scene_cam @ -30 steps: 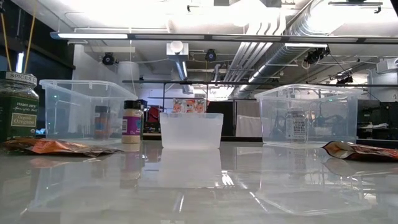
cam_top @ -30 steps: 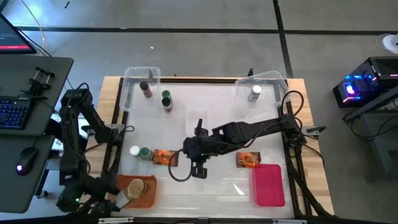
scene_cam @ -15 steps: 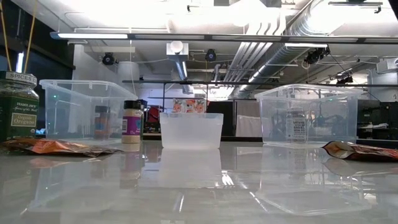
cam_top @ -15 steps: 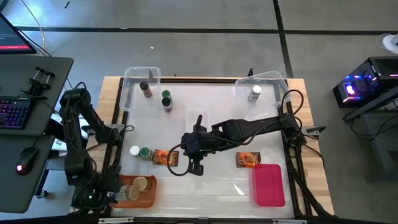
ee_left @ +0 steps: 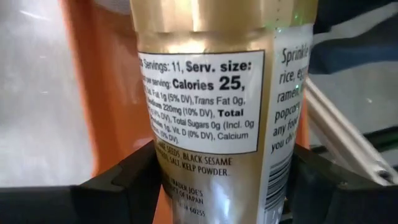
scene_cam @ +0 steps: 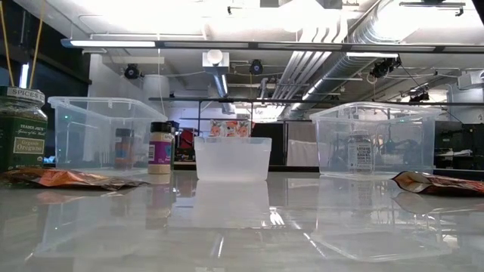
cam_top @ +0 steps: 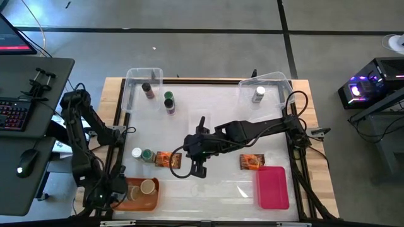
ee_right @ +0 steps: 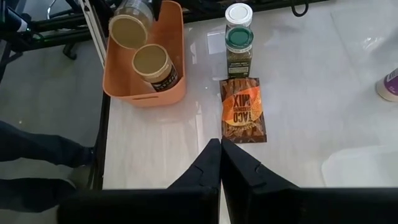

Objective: Sort spices by type
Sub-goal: Put the gold seasoning bottle into the orange bin, then put the bottom green seasoning bottle into the small transparent bin

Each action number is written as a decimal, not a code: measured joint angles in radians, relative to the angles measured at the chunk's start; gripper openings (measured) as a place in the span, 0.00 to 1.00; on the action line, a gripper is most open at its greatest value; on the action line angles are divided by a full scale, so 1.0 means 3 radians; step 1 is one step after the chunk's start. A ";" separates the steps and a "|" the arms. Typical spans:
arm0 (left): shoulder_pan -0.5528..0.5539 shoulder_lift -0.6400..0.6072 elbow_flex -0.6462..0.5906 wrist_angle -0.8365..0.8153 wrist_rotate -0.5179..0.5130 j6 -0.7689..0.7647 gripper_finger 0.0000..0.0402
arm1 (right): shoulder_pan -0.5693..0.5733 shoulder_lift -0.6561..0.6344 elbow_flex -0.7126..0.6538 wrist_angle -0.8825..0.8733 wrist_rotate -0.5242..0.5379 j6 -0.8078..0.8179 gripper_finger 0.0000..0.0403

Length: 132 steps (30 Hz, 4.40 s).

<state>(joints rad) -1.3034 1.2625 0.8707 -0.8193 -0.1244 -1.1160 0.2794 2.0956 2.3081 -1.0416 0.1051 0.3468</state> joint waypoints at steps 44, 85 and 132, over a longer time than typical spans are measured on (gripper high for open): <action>0.0497 0.0000 -0.0039 0.0028 0.0293 0.0005 0.70 | 0.0008 0.0001 0.0000 0.0001 0.0000 -0.0040 0.00; 0.0602 -0.1019 0.0341 0.0148 0.1067 -0.1062 0.89 | 0.0005 -0.0055 0.0003 -0.0076 0.0009 0.0046 0.00; 0.2220 -0.0924 0.0514 -0.0887 -0.0970 0.2520 0.89 | -0.0044 -0.0450 0.0000 -0.1623 0.0745 0.0797 0.00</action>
<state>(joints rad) -0.6374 0.9852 1.0248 -1.0854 -0.4155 -0.3600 0.2662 1.9608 2.3081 -1.5285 0.3285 0.5860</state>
